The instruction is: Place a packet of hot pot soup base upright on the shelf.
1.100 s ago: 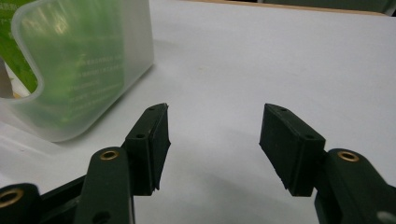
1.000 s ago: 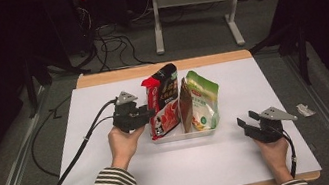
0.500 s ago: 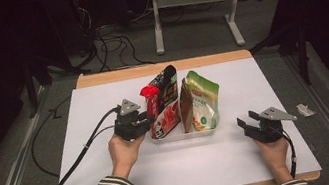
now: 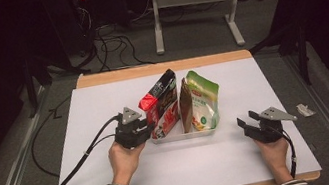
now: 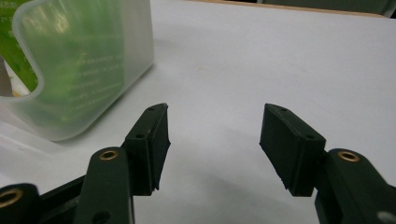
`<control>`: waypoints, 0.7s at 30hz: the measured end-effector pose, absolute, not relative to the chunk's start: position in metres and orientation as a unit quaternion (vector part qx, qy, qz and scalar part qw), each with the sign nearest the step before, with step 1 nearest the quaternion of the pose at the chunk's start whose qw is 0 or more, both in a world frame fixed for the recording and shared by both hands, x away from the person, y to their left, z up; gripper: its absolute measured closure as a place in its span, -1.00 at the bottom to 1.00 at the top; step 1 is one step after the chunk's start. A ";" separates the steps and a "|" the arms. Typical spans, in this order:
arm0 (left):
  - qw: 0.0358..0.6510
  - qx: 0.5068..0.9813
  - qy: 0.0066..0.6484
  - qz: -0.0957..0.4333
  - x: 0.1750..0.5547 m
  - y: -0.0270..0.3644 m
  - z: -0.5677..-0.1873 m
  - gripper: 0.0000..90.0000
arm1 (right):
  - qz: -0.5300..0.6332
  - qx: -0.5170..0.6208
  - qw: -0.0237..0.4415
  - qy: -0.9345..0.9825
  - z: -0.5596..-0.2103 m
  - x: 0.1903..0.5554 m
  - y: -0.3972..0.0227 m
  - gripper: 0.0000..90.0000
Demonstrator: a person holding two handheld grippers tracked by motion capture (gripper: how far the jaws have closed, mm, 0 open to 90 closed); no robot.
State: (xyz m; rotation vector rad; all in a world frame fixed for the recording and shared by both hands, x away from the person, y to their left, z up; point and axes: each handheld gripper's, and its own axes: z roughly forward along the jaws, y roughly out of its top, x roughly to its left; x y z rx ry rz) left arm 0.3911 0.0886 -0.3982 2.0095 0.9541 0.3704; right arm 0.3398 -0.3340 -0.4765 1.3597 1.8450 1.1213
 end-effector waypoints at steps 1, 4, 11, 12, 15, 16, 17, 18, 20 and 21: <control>0.429 0.805 0.382 0.148 0.391 0.089 -0.398 0.50 | 0.422 0.510 0.291 0.691 -0.477 0.340 -0.334 -0.06; 0.430 0.805 0.381 0.148 0.392 0.089 -0.398 0.47 | 0.423 0.512 0.290 0.689 -0.477 0.340 -0.334 -0.06; 0.432 0.805 0.375 0.155 0.390 0.091 -0.397 0.42 | 0.423 0.512 0.290 0.689 -0.477 0.340 -0.334 -0.06; 0.435 0.804 0.375 0.155 0.389 0.091 -0.396 0.41 | 0.423 0.511 0.290 0.689 -0.477 0.340 -0.334 -0.06; 0.443 0.800 0.371 0.160 0.387 0.094 -0.393 0.35 | 0.423 0.511 0.290 0.689 -0.477 0.340 -0.334 -0.06; 0.444 0.800 0.371 0.161 0.387 0.095 -0.393 0.34 | 0.423 0.509 0.291 0.691 -0.477 0.340 -0.334 -0.06; 0.446 0.799 0.369 0.162 0.386 0.096 -0.392 0.34 | 0.423 0.511 0.290 0.690 -0.477 0.340 -0.334 -0.06; 0.448 0.799 0.368 0.163 0.386 0.096 -0.391 0.32 | 0.422 0.510 0.290 0.691 -0.477 0.340 -0.334 -0.06; 0.448 0.798 0.366 0.166 0.385 0.098 -0.389 0.29 | 0.422 0.510 0.290 0.691 -0.477 0.340 -0.334 -0.06; 0.450 0.797 0.366 0.167 0.384 0.099 -0.389 0.27 | 0.422 0.510 0.290 0.691 -0.477 0.340 -0.334 -0.06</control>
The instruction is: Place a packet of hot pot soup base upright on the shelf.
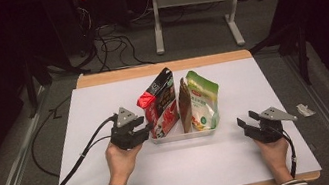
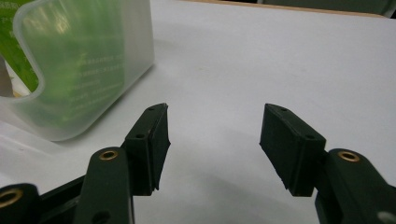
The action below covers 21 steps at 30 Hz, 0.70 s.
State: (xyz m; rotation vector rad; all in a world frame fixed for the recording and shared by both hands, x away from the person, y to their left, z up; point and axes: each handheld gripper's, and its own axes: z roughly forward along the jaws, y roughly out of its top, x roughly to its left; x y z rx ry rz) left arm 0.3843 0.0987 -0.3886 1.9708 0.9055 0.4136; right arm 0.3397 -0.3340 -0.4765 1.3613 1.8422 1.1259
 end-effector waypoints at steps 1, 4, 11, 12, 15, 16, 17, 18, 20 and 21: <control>0.451 0.797 0.366 0.168 0.384 0.100 -0.388 0.25 | 0.422 0.511 0.290 0.691 -0.477 0.340 -0.334 -0.06; 0.452 0.796 0.365 0.170 0.383 0.102 -0.386 0.21 | 0.422 0.510 0.290 0.691 -0.477 0.340 -0.334 -0.06; 0.452 0.791 0.370 0.184 0.378 0.113 -0.382 0.16 | 0.421 0.508 0.292 0.692 -0.477 0.340 -0.334 -0.06; 0.454 0.789 0.371 0.184 0.377 0.114 -0.382 0.16 | 0.421 0.508 0.292 0.692 -0.477 0.340 -0.334 -0.06; 0.451 0.789 0.370 0.194 0.374 0.119 -0.379 0.15 | 0.421 0.511 0.291 0.691 -0.476 0.340 -0.334 -0.06; 0.453 0.787 0.370 0.196 0.372 0.120 -0.378 0.15 | 0.421 0.511 0.290 0.691 -0.476 0.340 -0.334 -0.06; 0.454 0.786 0.370 0.197 0.371 0.121 -0.376 0.15 | 0.421 0.510 0.291 0.691 -0.476 0.340 -0.333 -0.06; 0.456 0.785 0.370 0.199 0.370 0.122 -0.376 0.14 | 0.421 0.510 0.291 0.691 -0.476 0.340 -0.333 -0.06; 0.460 0.780 0.374 0.200 0.369 0.126 -0.374 0.14 | 0.421 0.510 0.291 0.691 -0.476 0.340 -0.334 -0.06; 0.461 0.778 0.376 0.202 0.368 0.128 -0.374 0.14 | 0.421 0.511 0.291 0.691 -0.476 0.340 -0.334 -0.06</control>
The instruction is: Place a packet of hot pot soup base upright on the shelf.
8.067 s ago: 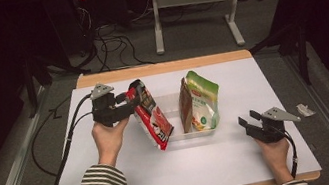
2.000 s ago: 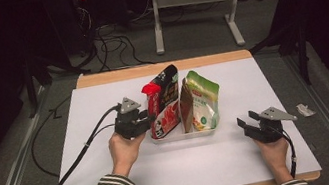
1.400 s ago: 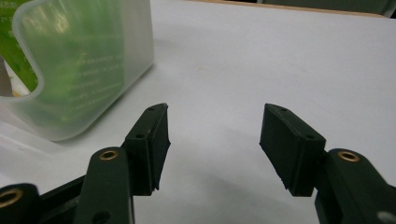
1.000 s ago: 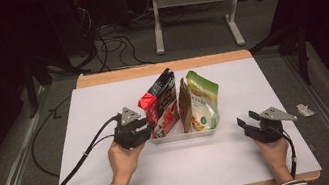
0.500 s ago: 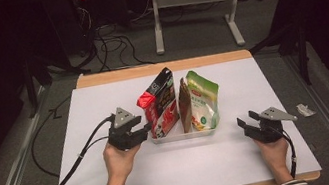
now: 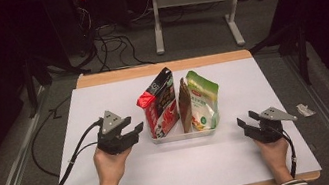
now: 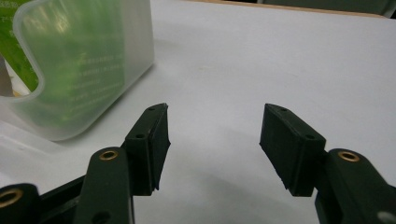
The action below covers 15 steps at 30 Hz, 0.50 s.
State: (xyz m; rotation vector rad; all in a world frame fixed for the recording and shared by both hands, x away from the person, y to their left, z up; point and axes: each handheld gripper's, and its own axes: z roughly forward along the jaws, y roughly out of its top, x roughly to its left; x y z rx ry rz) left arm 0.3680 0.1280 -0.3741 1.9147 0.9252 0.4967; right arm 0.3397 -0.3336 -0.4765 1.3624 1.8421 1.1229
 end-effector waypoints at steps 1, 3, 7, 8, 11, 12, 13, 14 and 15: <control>0.461 0.777 0.378 0.203 0.367 0.130 -0.374 0.14 | 0.421 0.511 0.291 0.691 -0.476 0.340 -0.334 -0.06; 0.452 0.778 0.381 0.213 0.365 0.132 -0.374 0.14 | 0.421 0.510 0.291 0.691 -0.476 0.340 -0.333 -0.06; 0.450 0.777 0.380 0.221 0.360 0.137 -0.374 0.13 | 0.420 0.511 0.291 0.691 -0.476 0.340 -0.333 -0.06; 0.450 0.776 0.381 0.221 0.360 0.138 -0.374 0.13 | 0.420 0.510 0.291 0.691 -0.476 0.340 -0.333 -0.06; 0.446 0.777 0.384 0.225 0.358 0.141 -0.375 0.13 | 0.420 0.510 0.292 0.691 -0.477 0.340 -0.333 -0.06; 0.445 0.777 0.384 0.227 0.357 0.142 -0.375 0.13 | 0.420 0.510 0.292 0.692 -0.477 0.340 -0.333 -0.06; 0.445 0.776 0.384 0.228 0.356 0.142 -0.374 0.13 | 0.420 0.510 0.292 0.692 -0.477 0.340 -0.333 -0.06; 0.445 0.777 0.383 0.229 0.356 0.143 -0.374 0.13 | 0.420 0.510 0.292 0.692 -0.477 0.340 -0.333 -0.06; 0.446 0.776 0.383 0.230 0.355 0.143 -0.374 0.13 | 0.420 0.510 0.292 0.692 -0.477 0.340 -0.333 -0.06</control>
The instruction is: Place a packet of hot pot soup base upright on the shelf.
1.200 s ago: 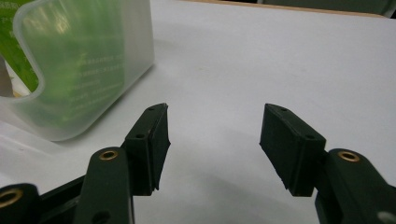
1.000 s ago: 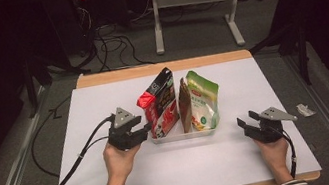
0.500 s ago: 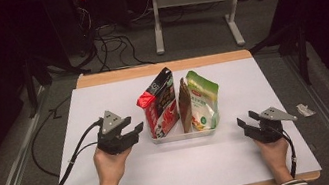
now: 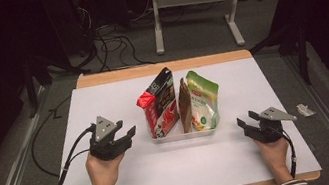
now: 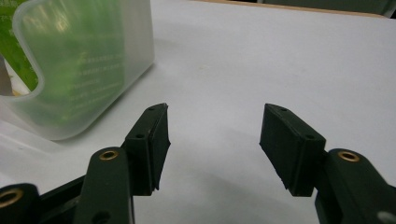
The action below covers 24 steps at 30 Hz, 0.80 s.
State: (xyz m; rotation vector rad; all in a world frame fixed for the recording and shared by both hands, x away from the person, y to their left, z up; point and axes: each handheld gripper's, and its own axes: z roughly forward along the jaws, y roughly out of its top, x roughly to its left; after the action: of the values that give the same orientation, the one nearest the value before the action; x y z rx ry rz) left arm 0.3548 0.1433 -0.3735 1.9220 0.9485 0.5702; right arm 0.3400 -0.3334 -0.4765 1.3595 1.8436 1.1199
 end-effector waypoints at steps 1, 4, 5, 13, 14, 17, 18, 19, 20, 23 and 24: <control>0.446 0.775 0.383 0.232 0.354 0.144 -0.373 0.12 | 0.421 0.510 0.291 0.692 -0.477 0.340 -0.333 -0.06; 0.447 0.774 0.383 0.234 0.351 0.146 -0.372 0.12 | 0.420 0.511 0.291 0.691 -0.477 0.340 -0.333 -0.06; 0.447 0.773 0.383 0.236 0.351 0.146 -0.371 0.12 | 0.420 0.511 0.291 0.691 -0.477 0.340 -0.333 -0.06; 0.440 0.772 0.385 0.250 0.344 0.150 -0.372 0.12 | 0.421 0.509 0.291 0.692 -0.477 0.340 -0.334 -0.06; 0.440 0.771 0.388 0.247 0.344 0.152 -0.373 0.11 | 0.421 0.511 0.290 0.691 -0.477 0.340 -0.333 -0.06; 0.439 0.766 0.400 0.246 0.342 0.159 -0.377 0.12 | 0.420 0.509 0.291 0.692 -0.477 0.340 -0.334 -0.06; 0.436 0.765 0.402 0.250 0.341 0.160 -0.378 0.12 | 0.420 0.509 0.291 0.693 -0.477 0.340 -0.334 -0.06; 0.439 0.764 0.402 0.248 0.340 0.162 -0.378 0.12 | 0.419 0.510 0.290 0.693 -0.477 0.341 -0.334 -0.06; 0.441 0.762 0.404 0.248 0.340 0.163 -0.378 0.12 | 0.418 0.513 0.289 0.692 -0.477 0.340 -0.333 -0.06; 0.445 0.758 0.409 0.247 0.336 0.169 -0.378 0.11 | 0.417 0.510 0.289 0.694 -0.477 0.341 -0.333 -0.06; 0.445 0.756 0.411 0.248 0.335 0.170 -0.379 0.10 | 0.417 0.511 0.289 0.694 -0.477 0.341 -0.333 -0.06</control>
State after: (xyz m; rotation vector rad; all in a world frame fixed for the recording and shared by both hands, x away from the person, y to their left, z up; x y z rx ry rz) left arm 0.3354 0.1698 -0.3789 1.8730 1.0197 0.6143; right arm 0.3406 -0.3329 -0.4766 1.3628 1.8532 1.1136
